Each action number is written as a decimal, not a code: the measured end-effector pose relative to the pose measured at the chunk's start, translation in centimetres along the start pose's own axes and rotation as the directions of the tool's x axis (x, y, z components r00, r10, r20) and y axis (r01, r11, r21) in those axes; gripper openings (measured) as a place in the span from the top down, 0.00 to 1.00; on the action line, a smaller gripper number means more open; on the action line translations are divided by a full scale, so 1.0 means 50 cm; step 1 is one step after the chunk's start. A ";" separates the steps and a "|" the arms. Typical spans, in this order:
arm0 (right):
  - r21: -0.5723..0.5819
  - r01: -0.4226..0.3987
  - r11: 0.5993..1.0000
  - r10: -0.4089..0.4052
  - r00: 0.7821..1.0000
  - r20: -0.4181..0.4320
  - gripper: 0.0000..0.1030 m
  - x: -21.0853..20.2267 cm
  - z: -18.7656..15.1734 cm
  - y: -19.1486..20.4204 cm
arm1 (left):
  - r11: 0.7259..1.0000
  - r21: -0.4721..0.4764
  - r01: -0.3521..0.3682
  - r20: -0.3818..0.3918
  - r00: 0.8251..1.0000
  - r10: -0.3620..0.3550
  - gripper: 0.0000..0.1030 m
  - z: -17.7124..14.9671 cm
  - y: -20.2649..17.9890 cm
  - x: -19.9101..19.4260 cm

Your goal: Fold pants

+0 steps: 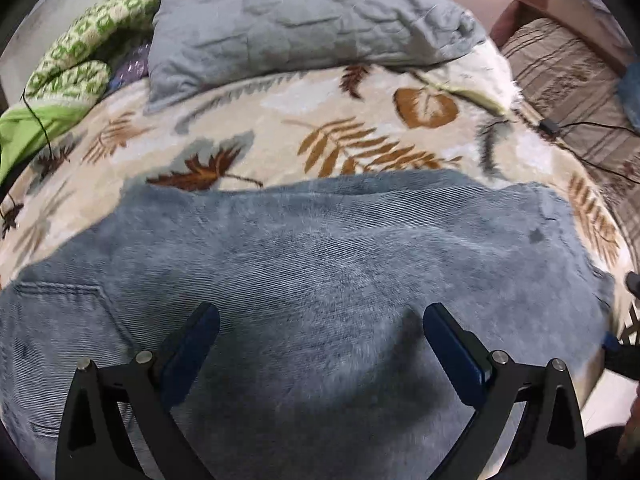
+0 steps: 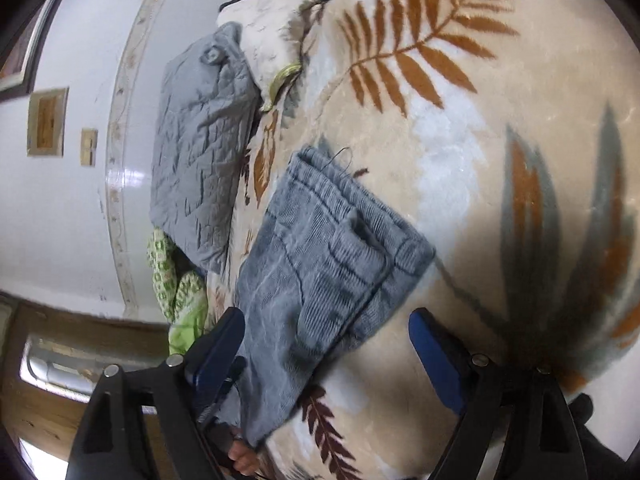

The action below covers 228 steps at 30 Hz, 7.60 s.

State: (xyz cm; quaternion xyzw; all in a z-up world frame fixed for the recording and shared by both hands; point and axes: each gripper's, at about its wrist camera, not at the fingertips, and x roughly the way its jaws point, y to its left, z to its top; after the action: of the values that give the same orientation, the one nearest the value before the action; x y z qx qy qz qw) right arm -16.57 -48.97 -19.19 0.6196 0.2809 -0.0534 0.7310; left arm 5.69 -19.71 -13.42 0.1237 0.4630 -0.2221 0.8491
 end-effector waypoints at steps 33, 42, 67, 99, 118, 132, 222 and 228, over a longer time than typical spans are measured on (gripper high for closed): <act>-0.562 0.033 0.827 0.043 0.991 0.123 0.84 0.106 -0.107 0.326 | 0.972 -0.234 -0.011 -0.003 1.000 0.010 0.00 -0.070 0.224 -0.127; -0.724 -0.189 0.663 -0.047 0.955 -0.293 0.80 0.309 -0.355 0.457 | 0.924 -0.382 -0.025 0.113 0.991 0.074 0.00 -0.118 0.394 -0.228; -0.554 -0.040 0.832 -0.124 0.959 -0.255 0.30 0.278 -0.241 0.341 | 0.997 -0.051 -0.058 0.124 0.990 0.064 0.00 -0.114 0.242 -0.151; -0.808 -0.010 0.589 -0.248 0.950 -0.192 0.33 0.438 -0.437 0.411 | 0.639 -0.769 -0.001 0.094 0.989 0.115 0.00 -0.422 0.609 -0.327; -0.666 -0.021 0.746 -0.129 0.976 -0.176 0.33 0.398 -0.324 0.391 | 0.627 -0.766 0.142 0.114 0.990 -0.085 0.00 -0.340 0.547 -0.233; -0.299 -0.200 0.933 0.152 0.973 -0.176 0.33 0.458 -0.114 0.341 | 0.643 -0.755 0.129 0.135 0.990 -0.039 0.00 -0.291 0.552 -0.219; -0.480 0.014 0.877 0.049 0.992 0.118 0.70 0.093 -0.133 0.332 | 0.955 -0.047 0.294 0.267 0.925 -0.272 0.48 -0.022 0.136 -0.323; -0.683 -0.020 0.730 -0.012 0.999 -0.043 0.70 0.184 -0.248 0.420 | 0.994 -0.106 -0.027 0.134 0.990 0.041 0.47 -0.033 0.214 -0.255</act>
State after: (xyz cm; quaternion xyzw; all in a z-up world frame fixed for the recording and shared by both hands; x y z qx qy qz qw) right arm -4.21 -30.15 -6.12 0.3092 0.2958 0.0690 0.9012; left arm 3.71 -6.35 -3.52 0.0720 0.4129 -0.1910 0.8876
